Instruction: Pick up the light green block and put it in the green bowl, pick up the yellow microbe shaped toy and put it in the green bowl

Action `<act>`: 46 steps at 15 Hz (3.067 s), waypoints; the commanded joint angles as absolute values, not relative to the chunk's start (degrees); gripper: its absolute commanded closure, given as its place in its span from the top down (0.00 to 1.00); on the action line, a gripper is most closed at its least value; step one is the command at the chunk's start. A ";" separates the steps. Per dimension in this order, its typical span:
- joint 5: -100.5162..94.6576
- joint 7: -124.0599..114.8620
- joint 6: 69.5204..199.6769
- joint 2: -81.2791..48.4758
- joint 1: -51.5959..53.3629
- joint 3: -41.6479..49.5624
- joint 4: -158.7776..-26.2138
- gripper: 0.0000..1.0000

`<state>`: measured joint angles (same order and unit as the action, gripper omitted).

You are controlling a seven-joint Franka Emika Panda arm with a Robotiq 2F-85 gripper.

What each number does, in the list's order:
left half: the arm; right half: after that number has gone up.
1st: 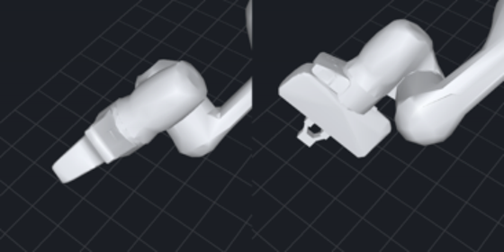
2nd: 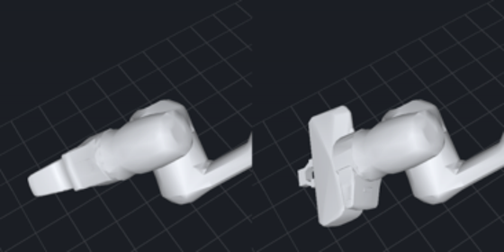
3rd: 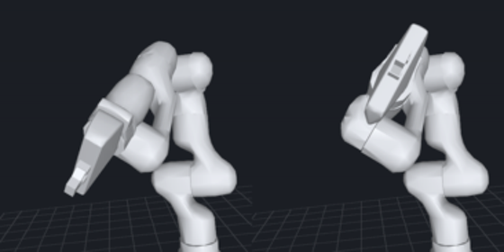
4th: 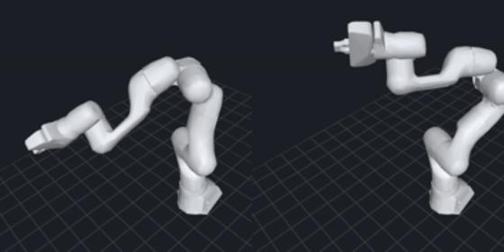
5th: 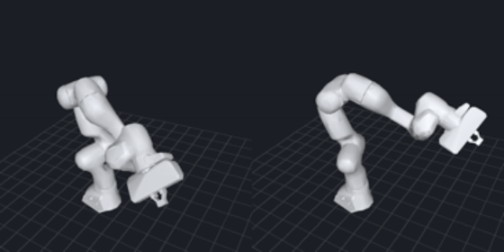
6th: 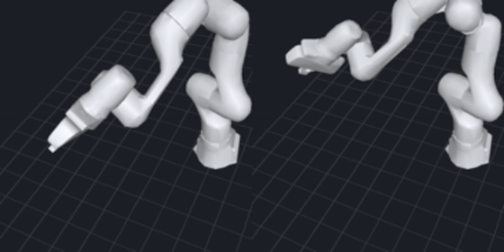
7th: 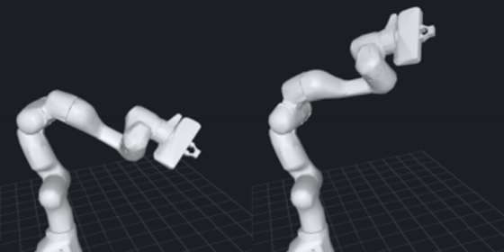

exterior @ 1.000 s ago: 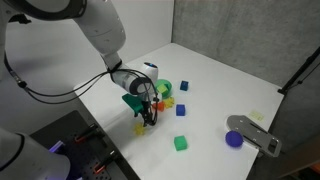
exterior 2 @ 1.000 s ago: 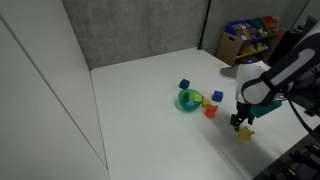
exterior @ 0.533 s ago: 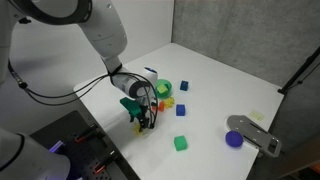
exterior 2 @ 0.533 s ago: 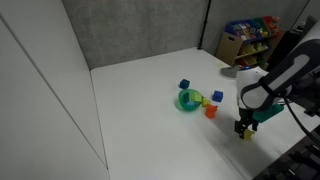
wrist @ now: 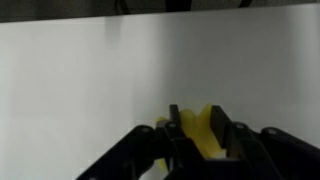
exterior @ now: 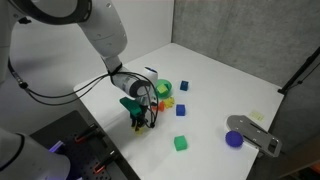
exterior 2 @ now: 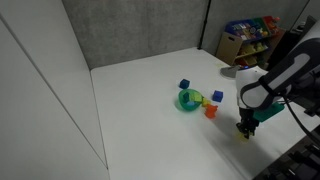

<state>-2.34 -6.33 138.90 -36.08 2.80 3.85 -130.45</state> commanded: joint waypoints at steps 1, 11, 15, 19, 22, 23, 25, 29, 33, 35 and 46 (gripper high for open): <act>-3.26 -5.88 138.10 -34.03 2.92 3.55 -130.16 0.11; -2.34 -5.49 138.10 -25.10 3.38 0.77 -128.33 0.04; -2.24 -5.26 139.14 -22.80 3.86 -0.66 -124.42 0.04; -2.66 -6.04 139.51 -24.82 5.21 -1.34 -116.80 0.04; -2.83 -6.69 138.98 -28.79 6.28 -1.50 -109.69 0.04; -3.55 -7.34 139.00 -30.16 6.90 -1.10 -107.61 0.04; -3.60 -7.56 138.55 -33.88 7.53 -0.89 -102.91 0.04; -2.78 -6.64 138.70 -41.18 7.84 -1.14 -96.08 0.04; -2.58 -5.73 138.31 -46.78 8.03 -1.47 -91.54 0.04; -2.80 -5.57 137.92 -48.68 8.40 -1.41 -90.48 0.04; -2.41 -5.24 128.54 -48.49 8.82 -1.73 -91.46 0.05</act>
